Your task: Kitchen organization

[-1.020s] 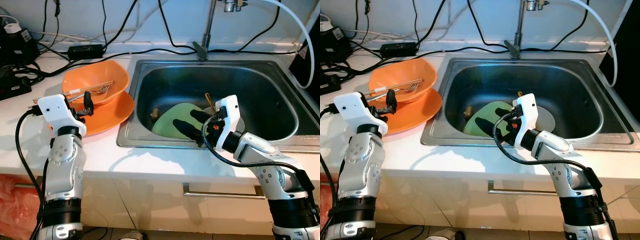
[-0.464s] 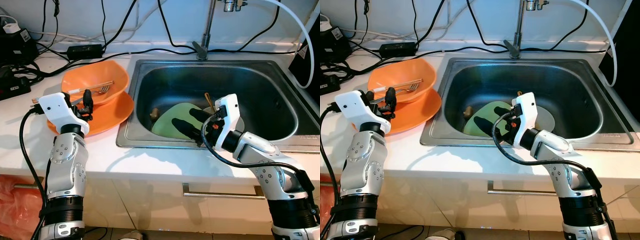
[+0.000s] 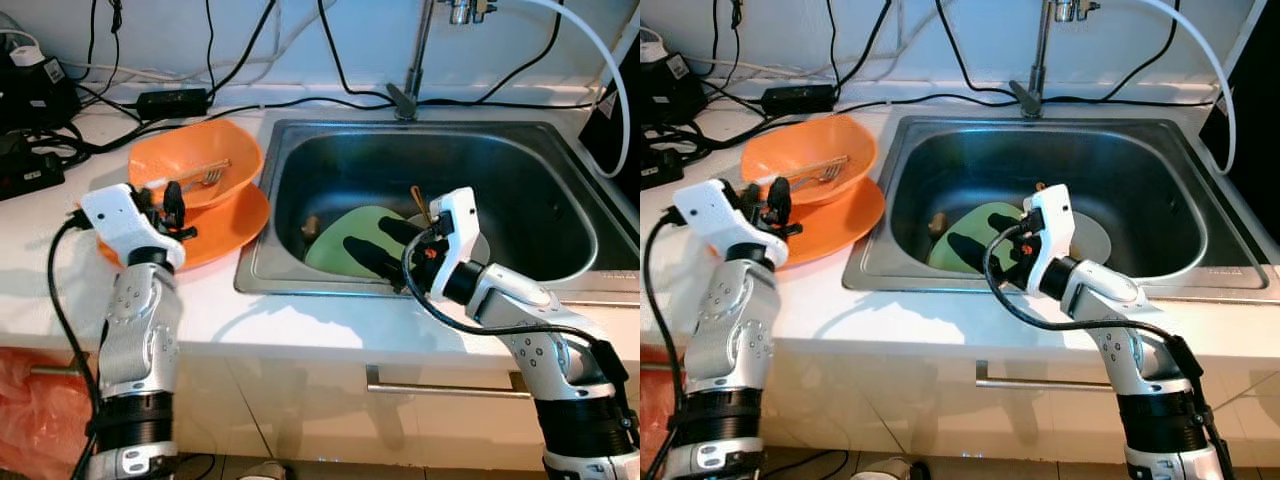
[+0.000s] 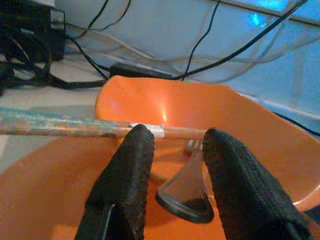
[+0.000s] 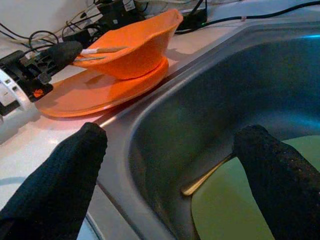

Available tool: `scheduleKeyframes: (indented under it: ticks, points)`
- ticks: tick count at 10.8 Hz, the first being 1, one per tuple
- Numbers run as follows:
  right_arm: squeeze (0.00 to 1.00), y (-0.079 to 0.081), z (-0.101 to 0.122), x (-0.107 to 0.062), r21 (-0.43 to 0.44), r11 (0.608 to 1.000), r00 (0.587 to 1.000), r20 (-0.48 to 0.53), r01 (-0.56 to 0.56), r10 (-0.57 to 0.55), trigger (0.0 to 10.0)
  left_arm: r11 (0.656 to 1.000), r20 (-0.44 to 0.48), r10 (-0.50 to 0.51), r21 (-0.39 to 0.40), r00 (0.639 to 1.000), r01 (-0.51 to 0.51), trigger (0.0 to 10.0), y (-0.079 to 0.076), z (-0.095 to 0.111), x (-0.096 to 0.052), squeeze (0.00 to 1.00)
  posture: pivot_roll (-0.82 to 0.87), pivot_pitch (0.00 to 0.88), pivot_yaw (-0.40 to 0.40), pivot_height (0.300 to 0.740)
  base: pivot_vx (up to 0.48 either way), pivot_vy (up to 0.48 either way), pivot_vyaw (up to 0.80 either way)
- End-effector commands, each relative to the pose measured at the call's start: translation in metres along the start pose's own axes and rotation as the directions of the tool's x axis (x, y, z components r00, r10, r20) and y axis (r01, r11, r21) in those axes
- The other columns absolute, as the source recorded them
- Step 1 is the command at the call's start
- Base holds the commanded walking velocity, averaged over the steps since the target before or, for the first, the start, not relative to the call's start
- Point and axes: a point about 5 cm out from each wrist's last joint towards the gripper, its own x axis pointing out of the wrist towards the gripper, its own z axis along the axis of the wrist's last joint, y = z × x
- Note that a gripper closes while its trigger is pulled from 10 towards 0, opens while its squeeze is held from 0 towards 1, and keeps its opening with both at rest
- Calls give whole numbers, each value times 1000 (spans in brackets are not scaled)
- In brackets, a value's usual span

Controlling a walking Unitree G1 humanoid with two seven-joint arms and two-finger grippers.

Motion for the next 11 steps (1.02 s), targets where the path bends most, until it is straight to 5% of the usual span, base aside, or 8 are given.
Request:
scheduleKeyframes:
  ticks: [1, 8, 11]
  points:
    - [0, -1, 1, 0, 1, 1000, 1000, 3, 8, -8, 10000, 999, 8, 10, -41, 1000, -9, 0, -6, 11, 5, 0, 144, 24, 61, 740, 0, 0, 0]
    - [0, -1, 1, 3, 1, 1000, 1000, 6, 10, -10, 10000, 948, -215, 75, -288, 974, -137, 0, -19, 26, 10, 0, 153, 23, 60, 740, 0, 0, 0]
    - [0, -1, 1, 5, 1, 1000, 1000, 12, 7, -7, 10000, 930, -297, 2, -350, 955, -111, 0, -36, 40, 10, 0, 158, 20, 59, 740, 0, 0, 0]
